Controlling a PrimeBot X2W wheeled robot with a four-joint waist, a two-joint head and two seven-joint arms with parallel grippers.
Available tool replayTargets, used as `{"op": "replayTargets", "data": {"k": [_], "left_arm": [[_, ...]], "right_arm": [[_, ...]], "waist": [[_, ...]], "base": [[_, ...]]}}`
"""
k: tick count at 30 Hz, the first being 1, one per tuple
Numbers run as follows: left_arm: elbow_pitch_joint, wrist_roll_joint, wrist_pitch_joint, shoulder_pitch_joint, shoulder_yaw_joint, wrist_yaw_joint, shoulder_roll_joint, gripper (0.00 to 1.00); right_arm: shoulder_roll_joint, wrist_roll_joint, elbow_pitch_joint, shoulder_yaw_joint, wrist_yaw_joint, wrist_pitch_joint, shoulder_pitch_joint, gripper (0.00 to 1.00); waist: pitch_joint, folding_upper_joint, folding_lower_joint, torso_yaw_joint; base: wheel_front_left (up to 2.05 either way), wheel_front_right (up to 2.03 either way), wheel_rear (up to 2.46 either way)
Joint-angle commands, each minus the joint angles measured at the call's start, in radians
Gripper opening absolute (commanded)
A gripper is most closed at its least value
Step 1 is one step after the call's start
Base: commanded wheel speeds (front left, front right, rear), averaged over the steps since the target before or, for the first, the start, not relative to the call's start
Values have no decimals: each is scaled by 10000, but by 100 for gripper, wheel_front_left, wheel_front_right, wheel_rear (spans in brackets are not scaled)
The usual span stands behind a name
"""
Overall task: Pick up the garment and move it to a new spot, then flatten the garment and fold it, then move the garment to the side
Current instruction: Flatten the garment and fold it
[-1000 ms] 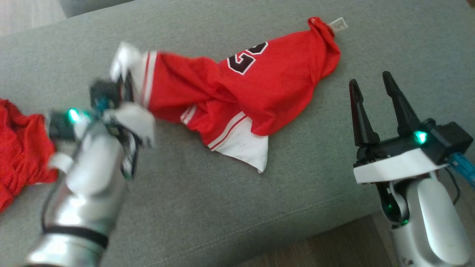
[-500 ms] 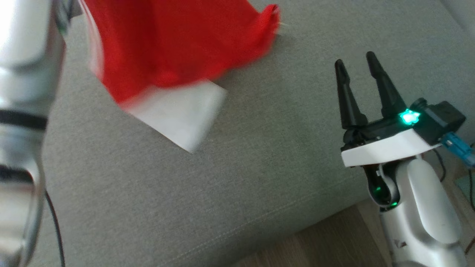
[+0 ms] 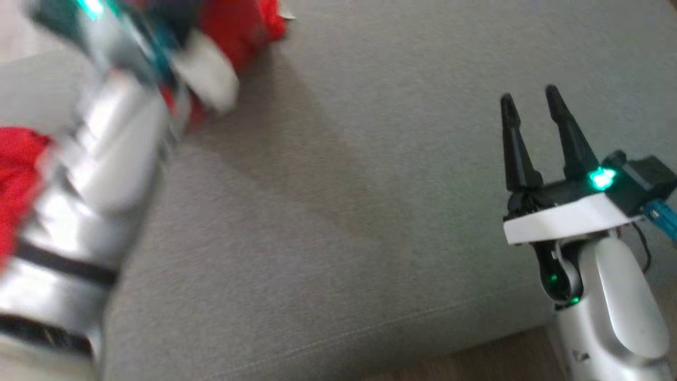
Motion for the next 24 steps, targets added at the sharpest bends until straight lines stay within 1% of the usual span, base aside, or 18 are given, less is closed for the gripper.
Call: {"op": "replayTargets", "data": {"k": [1,3,7,9,11,13,17,21,24], "left_arm": [[-498,-113,-46,-268,183,-69,180,0],[-665,-143,-46,129,-91,-147,-47,0],[-1059,-205,-46,509,-488,-59,-729,0],[-1363,-259,-46,838,-695,25,-1067,0],[-1712,-334,-46,1398,-785,258,-1187,0],[-2043,-370,-46,2201,-847,552,-1048,0],[-2482,-573,-8,4176,-983,1015,-536,0],[-2539,-537,25,5736,-1290,1293,44,0],[-2330,-433,46,6381,-1491,1464,301,0]], "right_arm": [[43,-86,-269,99,-4,-90,-30,100],[43,-149,-208,108,-4,-90,-63,100],[43,-115,-159,198,-4,-91,-197,100],[43,-89,-143,150,-4,-91,-200,100],[43,-77,-118,96,-4,-91,-153,100],[43,-82,-92,-11,-4,-91,-55,100],[43,-259,-55,-320,-4,-91,178,100],[43,-576,5,-538,-4,-91,271,100],[43,-774,47,-580,-4,-69,308,100]], "waist": [[-201,0,0,414],[-227,0,0,555],[-329,0,0,642],[-369,0,0,703],[-452,0,0,757],[-557,0,0,858],[-741,0,0,1189],[-893,0,0,1511],[-998,0,0,1675]], "base": [[0,0,0],[0,0,0],[0,0,0],[0,0,0],[0,0,0],[0,0,0],[0,0,0],[0,0,0],[0,0,0]]}}
